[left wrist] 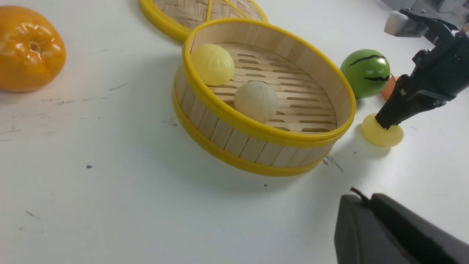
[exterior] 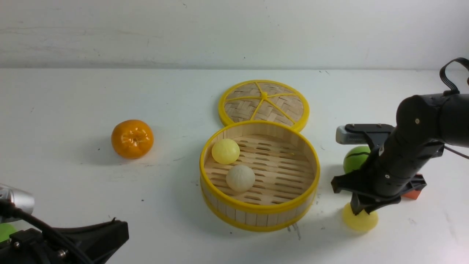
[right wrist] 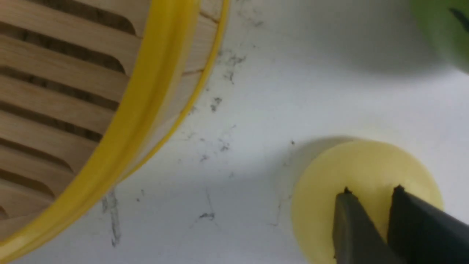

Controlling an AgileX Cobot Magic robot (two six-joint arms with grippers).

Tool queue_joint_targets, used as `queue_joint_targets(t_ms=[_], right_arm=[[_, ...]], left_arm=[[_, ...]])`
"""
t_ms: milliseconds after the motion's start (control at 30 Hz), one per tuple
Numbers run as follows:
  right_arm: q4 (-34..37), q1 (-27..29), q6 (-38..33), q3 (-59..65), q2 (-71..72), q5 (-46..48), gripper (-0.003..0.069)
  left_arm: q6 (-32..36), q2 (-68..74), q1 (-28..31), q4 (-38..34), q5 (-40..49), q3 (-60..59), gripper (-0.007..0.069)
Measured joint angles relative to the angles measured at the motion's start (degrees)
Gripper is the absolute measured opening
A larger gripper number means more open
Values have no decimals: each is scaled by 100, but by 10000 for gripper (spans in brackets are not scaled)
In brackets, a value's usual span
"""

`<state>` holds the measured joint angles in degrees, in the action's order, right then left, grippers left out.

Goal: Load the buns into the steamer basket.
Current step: Use the right arm to grab a steamed stuffed bun, then use the right arm to put the steamed stuffed bun into the steamer

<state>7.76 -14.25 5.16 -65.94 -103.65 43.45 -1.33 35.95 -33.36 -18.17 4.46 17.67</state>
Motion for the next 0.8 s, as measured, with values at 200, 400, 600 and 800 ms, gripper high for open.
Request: queue_joint_targets(t_ms=[200,400,600,800], right_arm=[[-22,0,-189,-12,0,55,-1],[-42,-63,-343,-147,300,468,-3],[260,-595,-516,-748,835,579,-3],[307,-1126,-516,-1399,560,398,0]], left_arm=[[0,0,0,0,0,0,37],[0,0,0,0,0,0,42],[0,0,0,0,0,0,49],[0,0,0,0,0,0,50]])
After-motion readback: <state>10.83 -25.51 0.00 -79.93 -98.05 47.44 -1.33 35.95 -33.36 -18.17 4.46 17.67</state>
